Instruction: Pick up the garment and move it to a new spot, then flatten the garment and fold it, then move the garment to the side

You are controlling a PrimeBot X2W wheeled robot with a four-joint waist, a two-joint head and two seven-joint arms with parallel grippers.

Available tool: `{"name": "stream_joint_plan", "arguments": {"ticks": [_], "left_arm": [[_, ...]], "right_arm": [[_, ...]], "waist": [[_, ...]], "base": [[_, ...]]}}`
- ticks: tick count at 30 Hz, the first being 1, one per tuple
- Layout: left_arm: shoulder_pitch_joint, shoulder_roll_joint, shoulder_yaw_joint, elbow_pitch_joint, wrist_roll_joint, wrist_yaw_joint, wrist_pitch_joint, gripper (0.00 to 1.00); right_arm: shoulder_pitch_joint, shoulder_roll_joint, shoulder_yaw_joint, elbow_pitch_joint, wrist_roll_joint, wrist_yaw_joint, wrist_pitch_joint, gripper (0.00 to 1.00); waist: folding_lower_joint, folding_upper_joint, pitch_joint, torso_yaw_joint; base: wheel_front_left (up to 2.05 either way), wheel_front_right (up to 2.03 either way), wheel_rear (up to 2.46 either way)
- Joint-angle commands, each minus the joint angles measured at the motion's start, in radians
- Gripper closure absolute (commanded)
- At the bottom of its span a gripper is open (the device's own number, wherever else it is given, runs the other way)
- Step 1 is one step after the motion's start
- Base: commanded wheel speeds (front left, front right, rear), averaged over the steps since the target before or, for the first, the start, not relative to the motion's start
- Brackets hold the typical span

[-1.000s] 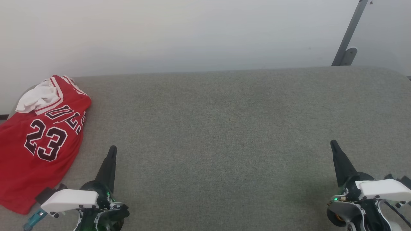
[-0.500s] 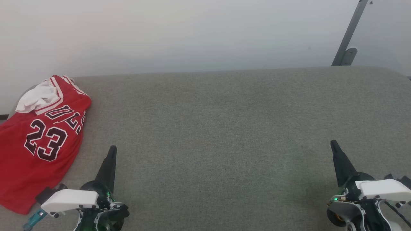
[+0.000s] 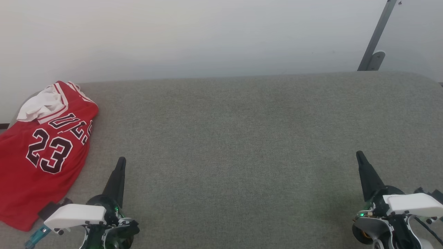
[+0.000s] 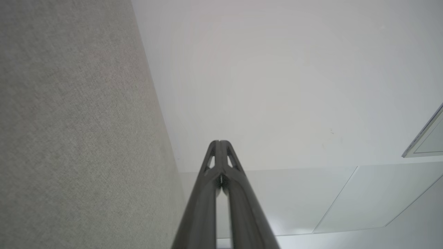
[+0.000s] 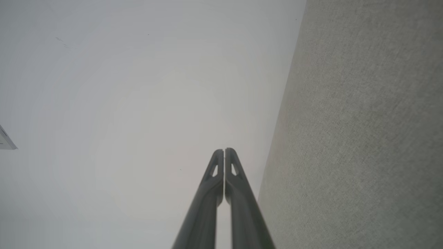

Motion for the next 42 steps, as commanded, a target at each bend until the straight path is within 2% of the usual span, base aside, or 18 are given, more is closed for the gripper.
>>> {"name": "stream_joint_plan", "arguments": {"ticks": [1, 23, 24, 27, 36, 42], "left_arm": [[-0.012, -0.003, 0.002, -0.001, -0.004, -0.005, 0.002, 1.00], [-0.012, -0.003, 0.002, -0.001, -0.004, -0.005, 0.002, 1.00], [0.001, 0.000, 0.000, 0.003, 0.000, 0.000, 0.000, 0.00], [0.029, -0.003, -0.004, 0.034, 0.000, 0.002, -0.001, 0.00], [0.038, -0.001, -0.024, -0.007, 0.000, 0.006, -0.037, 0.00], [0.041, 0.014, -0.036, -0.025, 0.048, 0.020, -0.072, 0.00]], "right_arm": [[-0.005, 0.003, -0.001, -0.003, 0.004, 0.000, 0.002, 1.00], [-0.005, 0.003, -0.001, -0.003, 0.004, 0.000, 0.002, 1.00], [0.001, 0.000, 0.001, 0.003, 0.000, 0.000, 0.000, 0.00], [0.032, 0.003, 0.005, 0.034, -0.001, 0.000, -0.001, 0.00], [0.028, -0.001, 0.022, 0.012, -0.018, 0.000, -0.027, 0.00], [0.024, -0.024, 0.047, 0.005, -0.073, 0.000, -0.059, 0.00]], "waist": [[-0.0001, 0.0000, 0.000, 0.000], [-0.0001, 0.0000, 0.000, 0.000], [0.0000, 0.0000, 0.000, 0.000], [0.0000, 0.0000, 0.000, 0.000], [0.0000, 0.0000, 0.001, -0.002], [0.0000, 0.0000, 0.001, -0.004]], "base": [[0.00, 0.00, 0.00], [0.00, 0.00, 0.00], [0.00, 0.00, 0.00], [0.00, 0.00, 0.00], [0.00, 0.00, 0.00], [0.00, 0.00, 0.00]]}}
